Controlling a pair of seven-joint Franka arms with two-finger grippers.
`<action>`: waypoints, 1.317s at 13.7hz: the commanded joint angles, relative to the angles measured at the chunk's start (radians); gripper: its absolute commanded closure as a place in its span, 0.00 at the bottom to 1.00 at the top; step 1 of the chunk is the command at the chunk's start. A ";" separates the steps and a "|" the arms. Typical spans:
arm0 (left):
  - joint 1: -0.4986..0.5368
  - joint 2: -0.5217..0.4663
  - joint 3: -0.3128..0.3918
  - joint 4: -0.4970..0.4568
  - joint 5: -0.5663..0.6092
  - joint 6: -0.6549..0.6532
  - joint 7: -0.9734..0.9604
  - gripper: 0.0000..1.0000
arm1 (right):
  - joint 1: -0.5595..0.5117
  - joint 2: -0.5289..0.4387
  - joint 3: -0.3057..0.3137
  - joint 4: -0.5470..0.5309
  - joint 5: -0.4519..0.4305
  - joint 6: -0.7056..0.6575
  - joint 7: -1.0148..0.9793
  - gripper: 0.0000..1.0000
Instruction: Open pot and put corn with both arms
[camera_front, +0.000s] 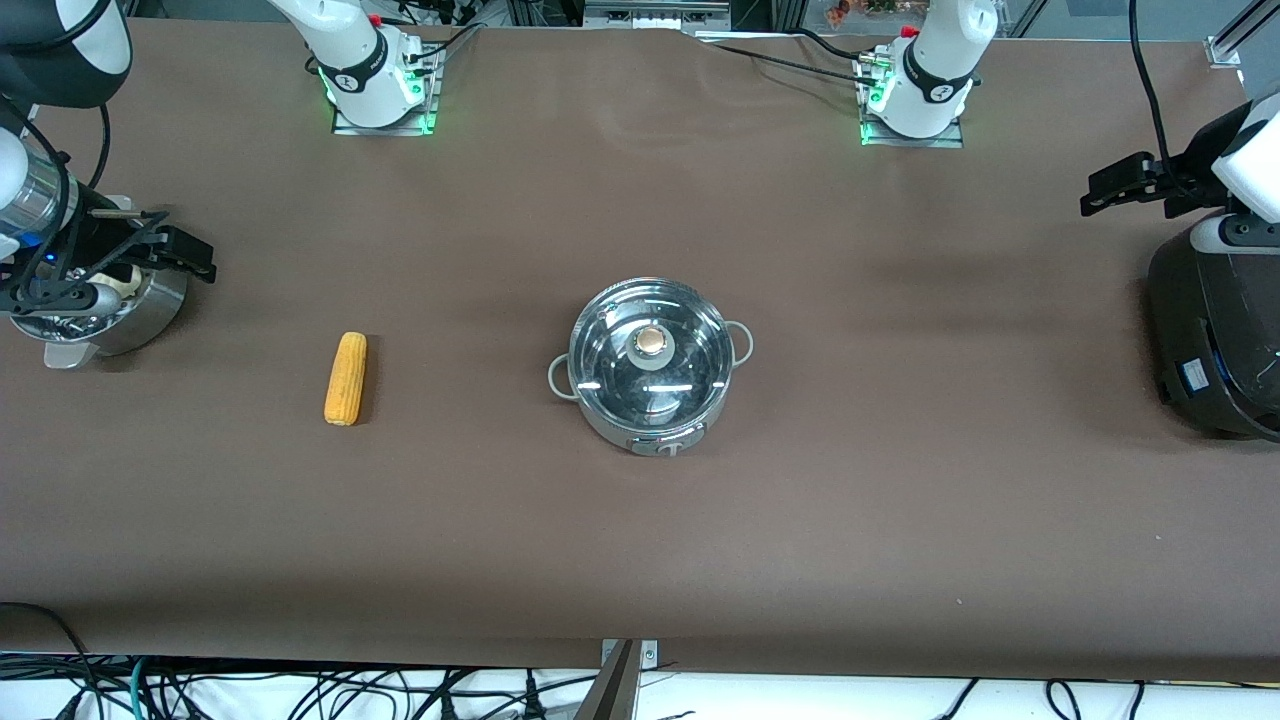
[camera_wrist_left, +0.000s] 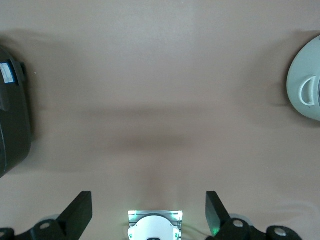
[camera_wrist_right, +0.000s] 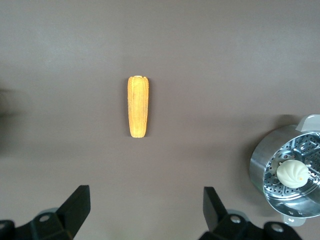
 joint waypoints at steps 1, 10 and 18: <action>0.006 -0.005 -0.007 0.024 0.044 -0.010 0.021 0.00 | 0.006 0.007 0.000 0.021 0.012 -0.017 0.007 0.00; 0.010 0.032 -0.010 0.026 0.103 0.111 -0.020 0.00 | 0.004 0.003 0.000 0.027 0.012 -0.018 -0.002 0.00; 0.015 -0.041 -0.009 -0.101 0.067 0.240 -0.022 0.02 | 0.004 0.001 0.000 0.027 0.010 -0.018 0.000 0.00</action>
